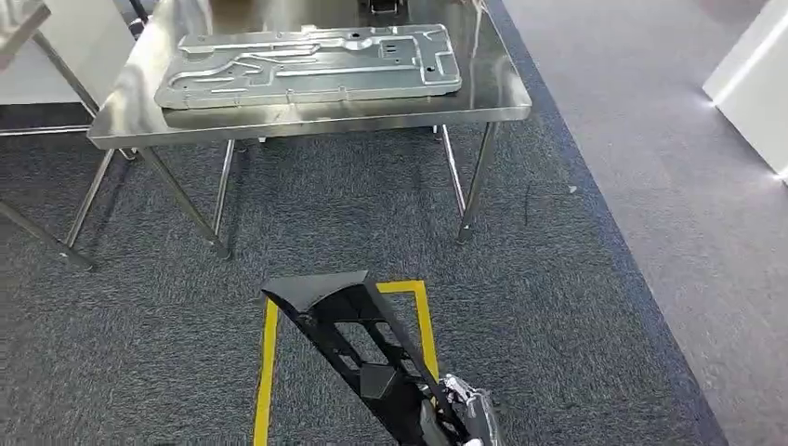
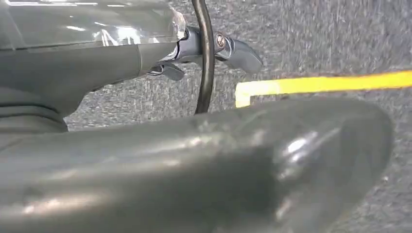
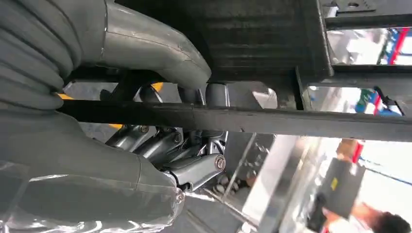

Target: Take the parts from the cabinet and place them on the table.

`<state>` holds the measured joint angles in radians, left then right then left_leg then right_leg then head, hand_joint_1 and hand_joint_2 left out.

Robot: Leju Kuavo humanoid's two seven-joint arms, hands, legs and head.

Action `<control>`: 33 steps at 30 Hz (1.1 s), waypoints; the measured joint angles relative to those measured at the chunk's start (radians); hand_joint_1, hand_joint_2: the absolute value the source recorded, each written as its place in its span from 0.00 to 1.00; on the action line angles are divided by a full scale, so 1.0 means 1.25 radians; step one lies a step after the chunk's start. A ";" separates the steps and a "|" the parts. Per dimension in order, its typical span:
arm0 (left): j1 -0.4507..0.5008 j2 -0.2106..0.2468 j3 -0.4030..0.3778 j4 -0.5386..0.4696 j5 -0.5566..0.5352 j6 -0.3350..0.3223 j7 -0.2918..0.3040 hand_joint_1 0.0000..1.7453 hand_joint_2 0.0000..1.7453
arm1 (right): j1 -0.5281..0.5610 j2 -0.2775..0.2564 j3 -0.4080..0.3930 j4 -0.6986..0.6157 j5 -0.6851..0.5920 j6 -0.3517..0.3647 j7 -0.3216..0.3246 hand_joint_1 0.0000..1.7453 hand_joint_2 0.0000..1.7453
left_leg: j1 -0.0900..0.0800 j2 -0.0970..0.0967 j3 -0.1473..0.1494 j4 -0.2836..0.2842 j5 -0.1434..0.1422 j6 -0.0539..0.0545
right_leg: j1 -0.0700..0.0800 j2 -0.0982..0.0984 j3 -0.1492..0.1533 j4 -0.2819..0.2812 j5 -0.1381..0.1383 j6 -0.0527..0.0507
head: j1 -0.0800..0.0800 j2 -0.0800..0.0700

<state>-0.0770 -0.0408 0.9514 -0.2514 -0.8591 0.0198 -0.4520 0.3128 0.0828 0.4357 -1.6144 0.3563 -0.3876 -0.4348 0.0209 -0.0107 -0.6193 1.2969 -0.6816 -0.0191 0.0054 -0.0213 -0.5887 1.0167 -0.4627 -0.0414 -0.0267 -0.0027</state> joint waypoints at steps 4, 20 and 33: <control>0.006 0.000 0.001 0.001 -0.004 -0.002 0.002 0.00 0.00 | 0.000 -0.007 0.006 0.010 0.005 -0.015 0.016 1.00 1.00 | -0.002 0.031 0.052 -0.183 0.150 0.012 | 0.004 -0.030 0.023 0.008 -0.022 0.003 | 0.000 0.000; -0.004 -0.003 0.001 0.001 -0.036 -0.002 -0.001 0.00 0.00 | -0.003 -0.027 0.012 0.029 0.052 -0.078 0.088 1.00 1.00 | -0.003 0.013 0.060 -0.219 0.150 0.030 | -0.021 0.013 0.013 0.020 -0.015 0.053 | 0.000 0.000; -0.015 -0.002 0.001 0.001 -0.069 -0.015 0.016 0.00 0.00 | -0.067 -0.027 -0.100 -0.079 0.168 -0.090 0.122 1.00 1.00 | -0.002 0.011 -0.053 -0.044 0.123 0.005 | -0.003 0.017 0.061 -0.005 -0.048 0.007 | 0.000 0.000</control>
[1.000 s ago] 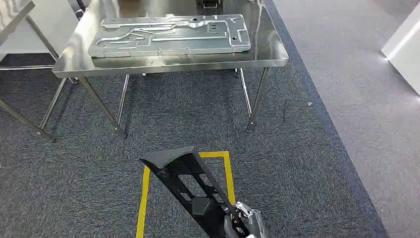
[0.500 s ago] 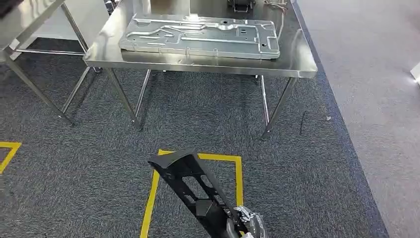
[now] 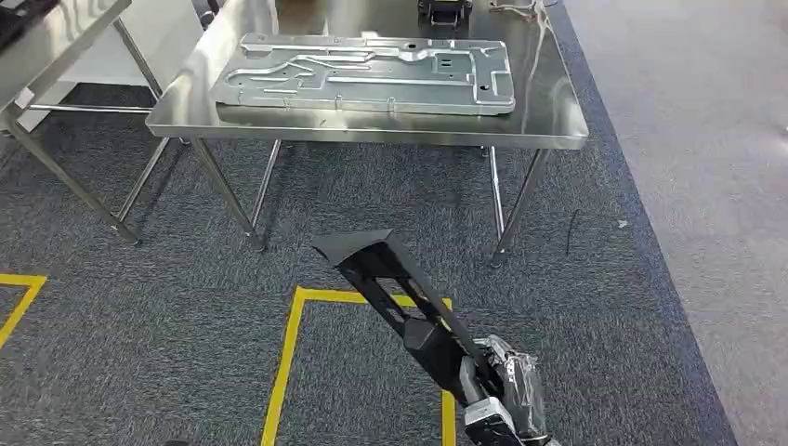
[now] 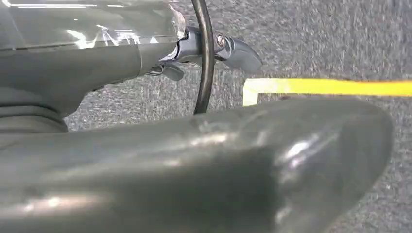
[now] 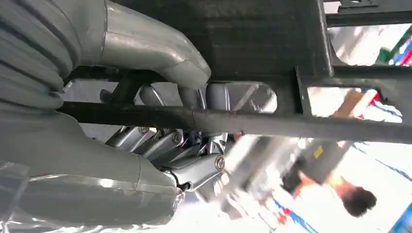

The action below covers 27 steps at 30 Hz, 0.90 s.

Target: Take the parts from the cabinet and place them on the table.

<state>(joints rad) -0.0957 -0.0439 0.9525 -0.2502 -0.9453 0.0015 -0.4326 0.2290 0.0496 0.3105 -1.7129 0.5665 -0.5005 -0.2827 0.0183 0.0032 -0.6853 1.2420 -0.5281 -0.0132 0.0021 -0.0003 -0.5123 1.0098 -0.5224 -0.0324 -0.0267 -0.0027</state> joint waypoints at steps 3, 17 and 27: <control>-0.006 0.000 -0.001 0.000 -0.004 0.000 0.005 0.00 0.00 | -0.040 0.000 -0.026 -0.015 0.016 0.005 0.011 1.00 1.00 | -0.011 0.003 0.066 -0.148 0.059 0.022 | 0.008 0.001 0.017 0.001 -0.018 0.009 | 0.000 0.000; -0.033 -0.012 -0.026 0.000 -0.057 -0.003 0.048 0.00 0.00 | -0.290 -0.025 -0.125 0.069 0.279 -0.022 0.180 1.00 1.00 | -0.006 -0.006 0.146 -0.185 0.013 0.036 | -0.017 -0.001 -0.096 0.036 0.090 0.050 | 0.000 0.000; -0.065 -0.020 -0.063 0.001 -0.083 -0.013 0.071 0.00 0.00 | -0.476 -0.041 -0.139 0.243 0.651 -0.074 0.272 1.00 1.00 | -0.004 -0.004 0.010 0.054 -0.059 0.000 | -0.010 0.000 -0.049 -0.002 0.046 0.005 | 0.000 0.000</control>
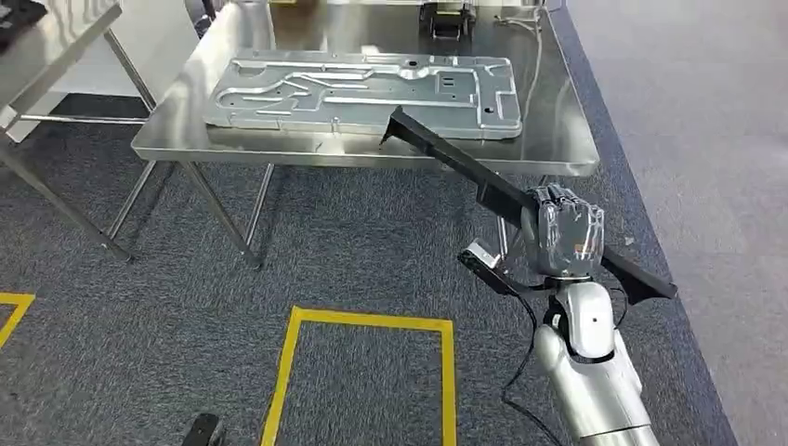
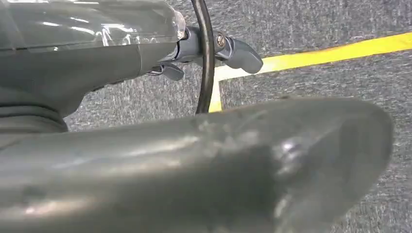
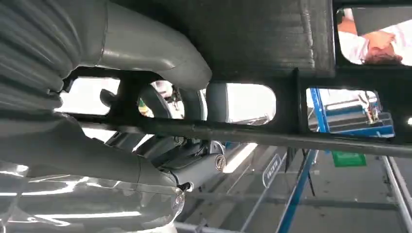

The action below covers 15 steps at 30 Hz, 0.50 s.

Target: Take the parts from the cabinet and place them on the table.

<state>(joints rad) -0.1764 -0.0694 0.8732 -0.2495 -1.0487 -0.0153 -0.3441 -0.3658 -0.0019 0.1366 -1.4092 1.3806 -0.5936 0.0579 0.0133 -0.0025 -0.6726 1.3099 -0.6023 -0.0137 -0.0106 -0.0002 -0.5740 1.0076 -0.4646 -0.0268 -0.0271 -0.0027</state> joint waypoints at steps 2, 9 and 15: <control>0.002 0.000 -0.003 0.000 -0.001 0.000 0.001 0.00 0.00 | -0.002 -0.001 0.000 0.016 0.002 0.000 0.003 1.00 1.00 | 0.000 0.000 -0.036 0.013 -0.009 0.001 | 0.001 0.001 0.017 0.000 -0.014 0.001 | 0.000 0.000; 0.000 0.000 -0.009 0.002 -0.007 -0.003 0.009 0.00 0.00 | -0.078 -0.043 0.106 0.087 0.148 0.026 0.135 1.00 1.00 | -0.010 0.000 0.012 -0.219 0.153 0.029 | 0.004 0.006 0.065 0.002 -0.054 0.029 | 0.000 0.000; -0.006 0.000 -0.023 0.002 -0.012 -0.011 0.015 0.00 0.00 | -0.213 -0.122 0.388 0.160 0.153 0.062 0.273 1.00 1.00 | -0.004 -0.001 0.056 -0.231 0.133 0.050 | -0.001 0.004 -0.071 0.213 -0.100 0.048 | 0.000 0.000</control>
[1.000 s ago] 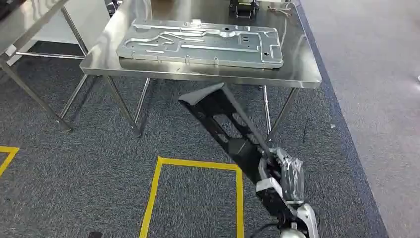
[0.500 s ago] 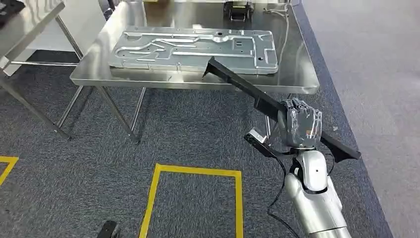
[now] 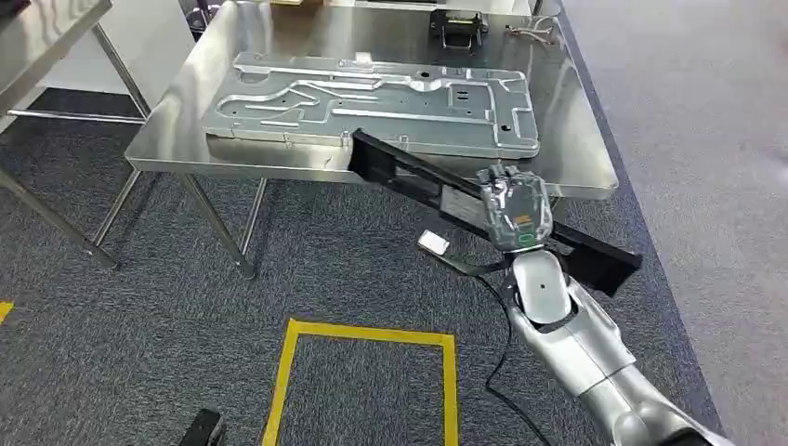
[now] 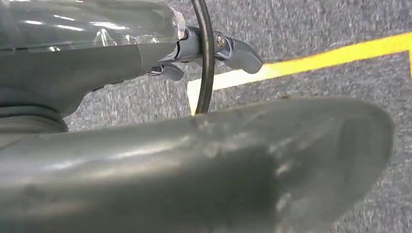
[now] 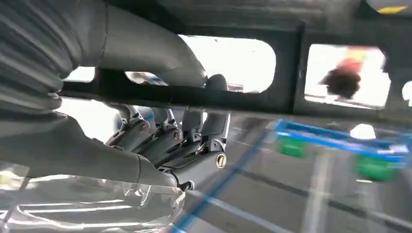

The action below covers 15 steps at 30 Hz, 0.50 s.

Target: Take the parts from the cabinet and place them on the table.

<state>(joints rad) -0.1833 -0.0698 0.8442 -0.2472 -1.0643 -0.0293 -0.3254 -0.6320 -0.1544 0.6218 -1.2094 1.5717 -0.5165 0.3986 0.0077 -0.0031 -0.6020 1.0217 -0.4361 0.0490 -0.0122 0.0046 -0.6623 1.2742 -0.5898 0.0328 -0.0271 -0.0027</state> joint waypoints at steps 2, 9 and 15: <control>0.001 0.000 -0.001 0.000 -0.002 -0.002 0.003 0.00 0.00 | -0.027 -0.016 0.080 0.026 0.000 0.009 0.006 1.00 1.00 | 0.000 -0.005 0.017 0.000 -0.015 0.000 | -0.001 0.000 -0.049 0.029 -0.034 0.005 | 0.000 0.000; 0.004 -0.004 -0.003 0.003 -0.004 -0.005 0.013 0.00 0.00 | -0.125 -0.033 0.217 0.096 0.000 0.035 -0.032 1.00 1.00 | -0.005 -0.017 0.083 -0.007 -0.064 -0.022 | 0.014 0.002 -0.001 -0.206 0.153 -0.031 | 0.001 0.000; 0.005 -0.005 -0.004 0.003 -0.006 -0.006 0.018 0.00 0.00 | -0.185 -0.021 0.238 0.132 0.000 0.037 -0.070 1.00 1.00 | 0.002 -0.008 -0.025 0.189 -0.116 -0.046 | 0.007 0.001 0.051 -0.222 0.128 -0.054 | 0.000 0.000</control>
<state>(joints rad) -0.1767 -0.0755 0.8392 -0.2430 -1.0716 -0.0366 -0.3029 -0.8627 -0.1812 0.9190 -1.0445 1.5717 -0.4707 0.3109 0.0096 -0.0126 -0.6329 1.2579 -0.5808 -0.0085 -0.0035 0.0062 -0.5986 0.9965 -0.4299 -0.0353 -0.0267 -0.0027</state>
